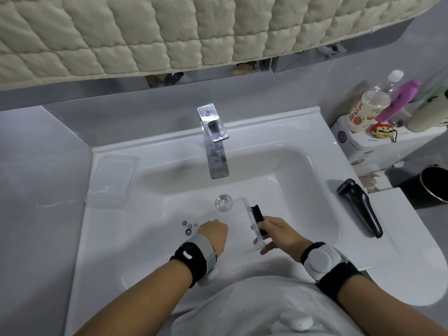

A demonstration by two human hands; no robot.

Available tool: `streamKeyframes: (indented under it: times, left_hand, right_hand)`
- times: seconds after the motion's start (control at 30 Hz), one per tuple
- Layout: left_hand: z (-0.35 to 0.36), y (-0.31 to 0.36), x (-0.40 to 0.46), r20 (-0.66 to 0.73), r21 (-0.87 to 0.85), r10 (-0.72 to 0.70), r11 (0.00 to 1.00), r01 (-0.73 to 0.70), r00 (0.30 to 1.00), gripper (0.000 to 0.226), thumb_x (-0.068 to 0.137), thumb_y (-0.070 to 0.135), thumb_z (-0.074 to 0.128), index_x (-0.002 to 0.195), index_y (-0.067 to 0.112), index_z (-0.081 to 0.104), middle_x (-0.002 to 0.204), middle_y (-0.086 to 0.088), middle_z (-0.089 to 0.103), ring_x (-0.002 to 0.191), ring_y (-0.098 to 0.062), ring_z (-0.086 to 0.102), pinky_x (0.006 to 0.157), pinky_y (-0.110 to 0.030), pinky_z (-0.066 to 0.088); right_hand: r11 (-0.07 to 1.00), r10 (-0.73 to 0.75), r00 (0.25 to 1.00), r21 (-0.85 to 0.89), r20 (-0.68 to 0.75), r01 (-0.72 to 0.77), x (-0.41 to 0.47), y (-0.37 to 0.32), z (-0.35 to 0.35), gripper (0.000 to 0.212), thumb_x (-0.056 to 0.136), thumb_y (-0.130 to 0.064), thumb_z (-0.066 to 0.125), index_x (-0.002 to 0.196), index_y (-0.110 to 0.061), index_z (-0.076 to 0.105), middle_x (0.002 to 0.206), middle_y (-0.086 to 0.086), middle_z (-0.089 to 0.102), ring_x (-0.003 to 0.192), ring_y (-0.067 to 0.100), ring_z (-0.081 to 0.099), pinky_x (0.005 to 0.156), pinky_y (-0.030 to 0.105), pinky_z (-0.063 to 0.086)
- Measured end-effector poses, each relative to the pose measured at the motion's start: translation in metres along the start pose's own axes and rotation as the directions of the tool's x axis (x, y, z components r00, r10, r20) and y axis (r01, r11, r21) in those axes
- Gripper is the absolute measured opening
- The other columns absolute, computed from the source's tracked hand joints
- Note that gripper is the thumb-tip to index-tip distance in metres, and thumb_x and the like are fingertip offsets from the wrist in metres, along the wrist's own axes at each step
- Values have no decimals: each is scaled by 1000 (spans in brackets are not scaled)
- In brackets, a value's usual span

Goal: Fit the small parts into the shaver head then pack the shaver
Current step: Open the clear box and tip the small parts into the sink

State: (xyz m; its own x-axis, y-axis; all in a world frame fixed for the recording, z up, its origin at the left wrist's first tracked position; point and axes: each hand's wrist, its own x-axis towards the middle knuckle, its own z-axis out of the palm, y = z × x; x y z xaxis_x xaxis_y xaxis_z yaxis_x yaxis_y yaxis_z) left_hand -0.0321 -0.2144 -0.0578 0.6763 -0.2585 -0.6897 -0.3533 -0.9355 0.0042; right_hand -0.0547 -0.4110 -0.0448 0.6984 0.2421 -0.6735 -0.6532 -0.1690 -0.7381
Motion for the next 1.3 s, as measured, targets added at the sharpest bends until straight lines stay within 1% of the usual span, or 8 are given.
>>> streamKeyframes:
  times: [0.37,0.47,0.57,0.73,0.9,1.03,1.13,1.3]
  left_hand:
    - [-1,-4,-5,-81,16,-61,998,63,995,29,87,0,51,116,3,56,122,-16,52,108,-33,58,85,-36,48]
    - [-13,-10,-18,-241,-185,-97,981,52,966,18,88,8,48,102,8,60,111,-11,57,100,-32,60,81,-36,46]
    - [-27,-34,-31,-375,-531,-204,847,-29,904,5,78,16,58,75,15,62,80,-1,64,77,-24,60,70,-31,46]
    - [-1,-87,-22,-191,-766,-369,635,96,910,13,81,15,63,68,16,62,63,8,64,61,-13,59,49,-11,40]
    - [64,-108,-4,78,-812,-429,497,307,900,19,83,18,66,65,19,59,69,-7,65,71,-23,60,75,-31,52]
    - [84,-117,-3,116,-845,-449,424,326,886,17,87,11,60,72,17,64,69,-11,69,74,-31,68,80,-36,55]
    - [89,-117,-3,140,-862,-501,362,354,854,19,91,6,54,89,10,72,90,-17,72,86,-36,71,84,-38,57]
    - [75,-113,-15,38,-802,-484,507,316,874,15,91,12,57,104,17,63,100,-6,64,98,-29,62,85,-28,46]
  right_hand:
    - [999,-3,1000,36,-1,3,2,0,2,26,99,-12,43,92,-1,66,85,12,59,83,29,57,59,35,58]
    - [1000,2,999,16,-42,-1,3,3,-5,25,98,-12,43,88,-3,65,84,10,57,81,29,56,58,35,57]
    - [999,4,996,-37,-90,-7,5,6,-14,25,98,-12,44,79,-7,60,78,8,51,80,28,53,61,38,58]
    - [999,47,988,27,-149,-43,7,8,-22,26,97,-13,45,80,-7,63,75,6,56,71,25,55,59,36,57]
    - [997,52,985,69,-162,-41,5,8,-24,28,98,-13,45,85,-7,69,80,5,66,76,30,64,58,36,57]
    - [997,45,986,74,-163,-33,2,9,-28,29,98,-14,45,88,-7,71,75,2,71,78,28,67,59,37,58]
    - [997,45,987,74,-157,-34,1,9,-31,29,98,-14,45,90,-7,71,70,-3,73,77,27,68,60,37,59]
    - [996,41,982,86,-183,-26,1,11,-36,29,98,-15,45,99,3,68,85,9,70,78,27,70,61,37,60]
